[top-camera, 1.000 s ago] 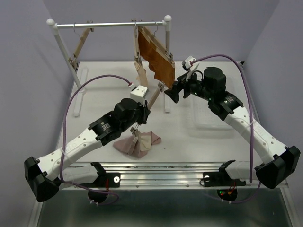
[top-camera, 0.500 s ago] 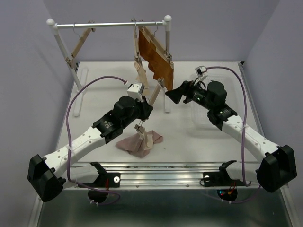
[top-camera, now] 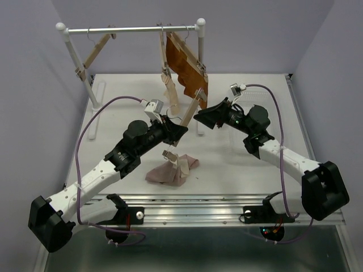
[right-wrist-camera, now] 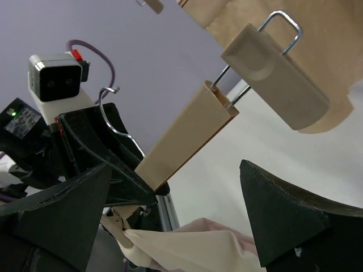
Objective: Remove the underwear clipped to the hanger
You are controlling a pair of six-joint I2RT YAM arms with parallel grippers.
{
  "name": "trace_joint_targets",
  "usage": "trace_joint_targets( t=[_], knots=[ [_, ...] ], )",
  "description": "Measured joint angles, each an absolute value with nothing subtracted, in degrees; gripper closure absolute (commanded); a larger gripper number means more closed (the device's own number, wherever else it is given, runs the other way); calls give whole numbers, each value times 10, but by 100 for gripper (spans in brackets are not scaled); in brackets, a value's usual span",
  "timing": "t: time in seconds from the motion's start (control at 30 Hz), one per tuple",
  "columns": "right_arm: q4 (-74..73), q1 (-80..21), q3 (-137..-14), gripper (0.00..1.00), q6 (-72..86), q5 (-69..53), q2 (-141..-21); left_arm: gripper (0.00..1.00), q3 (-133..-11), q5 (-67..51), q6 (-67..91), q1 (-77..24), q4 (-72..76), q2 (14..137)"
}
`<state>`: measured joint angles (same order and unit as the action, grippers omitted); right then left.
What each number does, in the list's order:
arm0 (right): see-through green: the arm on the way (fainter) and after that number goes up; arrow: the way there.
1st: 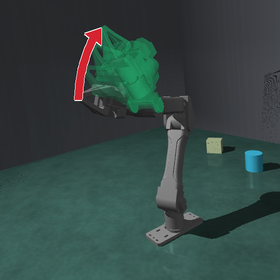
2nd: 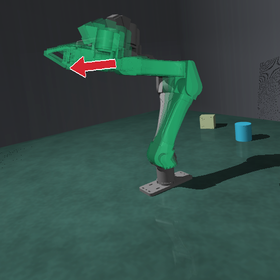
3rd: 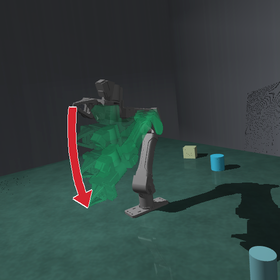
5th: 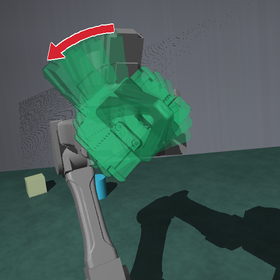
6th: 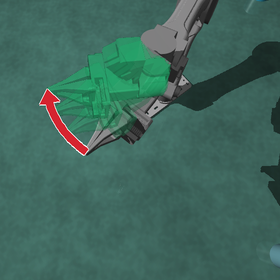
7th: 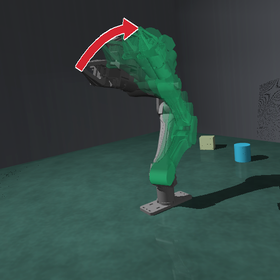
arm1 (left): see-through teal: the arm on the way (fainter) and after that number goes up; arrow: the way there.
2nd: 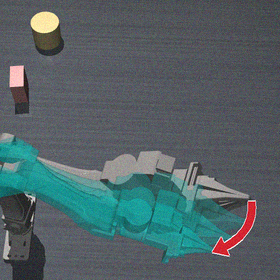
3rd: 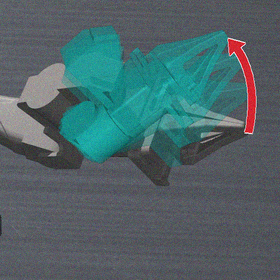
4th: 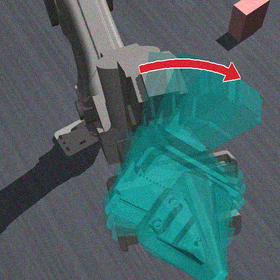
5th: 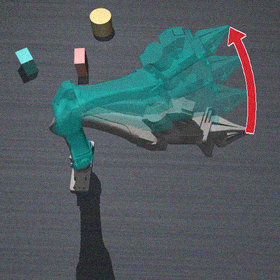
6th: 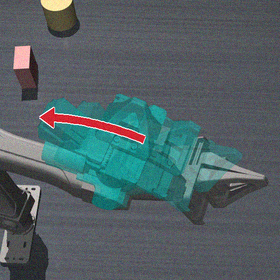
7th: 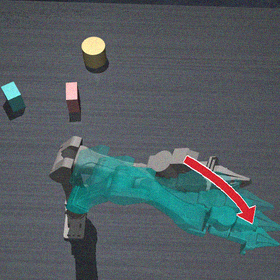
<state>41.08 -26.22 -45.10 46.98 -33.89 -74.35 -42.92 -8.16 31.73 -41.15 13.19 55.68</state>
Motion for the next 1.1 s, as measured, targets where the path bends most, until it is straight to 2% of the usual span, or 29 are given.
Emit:
trace_joint_targets(
  t=[0.5,0.6,0.7,0.8,0.83,1.1],
  knots=[
    [643,-264,-422,0,608,-370,-823,100,-427,-135,349,-411,189,576],
    [683,-267,-422,3,630,-371,-840,100,-427,-140,350,-411,192,584],
    [708,-272,-422,11,648,-371,-857,100,-427,-146,350,-411,199,588],
    [717,-278,-422,26,654,-371,-863,100,-427,-149,351,-411,211,590],
    [718,-280,-422,36,655,-371,-864,100,-427,-149,351,-411,214,592],
    [729,-290,-422,60,673,-361,-880,100,-427,-152,355,-411,230,600]
  ],
)
